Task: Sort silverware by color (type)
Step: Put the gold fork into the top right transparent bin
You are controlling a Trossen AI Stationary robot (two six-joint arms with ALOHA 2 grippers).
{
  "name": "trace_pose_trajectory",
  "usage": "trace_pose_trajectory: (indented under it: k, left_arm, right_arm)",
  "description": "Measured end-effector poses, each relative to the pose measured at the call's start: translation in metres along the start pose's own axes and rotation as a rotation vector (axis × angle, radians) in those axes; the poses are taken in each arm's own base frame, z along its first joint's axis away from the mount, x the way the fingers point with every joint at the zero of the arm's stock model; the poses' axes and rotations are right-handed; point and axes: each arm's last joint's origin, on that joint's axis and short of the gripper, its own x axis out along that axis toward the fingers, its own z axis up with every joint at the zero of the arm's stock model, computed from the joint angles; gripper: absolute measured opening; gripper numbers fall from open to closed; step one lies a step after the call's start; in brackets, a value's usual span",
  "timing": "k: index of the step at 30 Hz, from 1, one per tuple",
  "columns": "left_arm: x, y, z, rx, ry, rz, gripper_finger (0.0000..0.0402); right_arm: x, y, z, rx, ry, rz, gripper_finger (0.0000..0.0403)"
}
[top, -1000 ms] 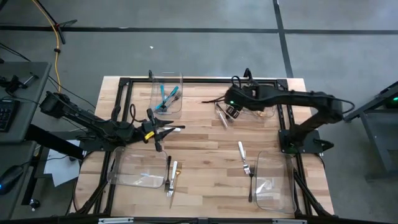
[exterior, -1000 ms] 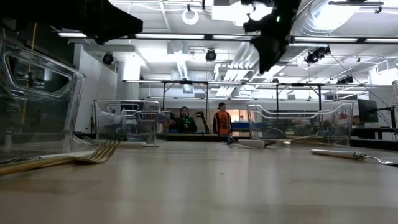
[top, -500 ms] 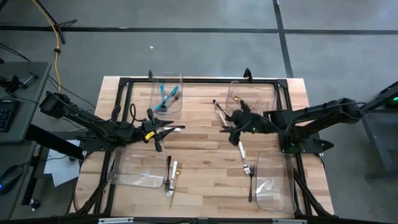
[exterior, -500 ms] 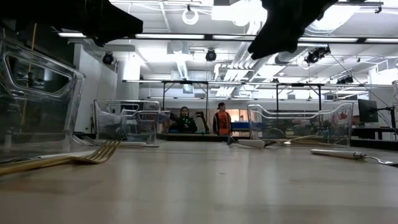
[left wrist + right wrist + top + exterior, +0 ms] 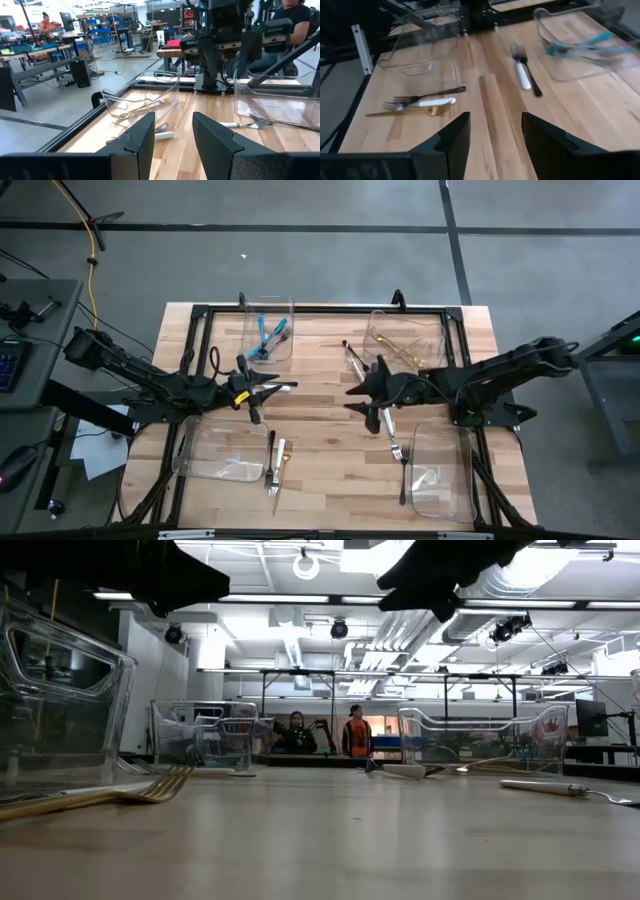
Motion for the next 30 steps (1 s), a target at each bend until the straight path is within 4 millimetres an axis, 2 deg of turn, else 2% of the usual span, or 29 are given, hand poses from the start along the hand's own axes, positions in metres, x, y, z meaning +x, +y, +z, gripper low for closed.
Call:
trace_pose_trajectory:
  k: [6,30]
  left_arm:
    - [0.0000,-0.0001,-0.0015,0.009,0.013,-0.001,0.0127]
    - [0.0000,-0.0001,-0.0016,0.010,0.013,-0.001,0.0127]
  right_arm:
    - [0.0019,0.0059,0.0003,-0.050,-0.023,0.026,0.0174]
    - [0.0019,0.0060,0.0007,-0.059,-0.026,0.026,0.0174]
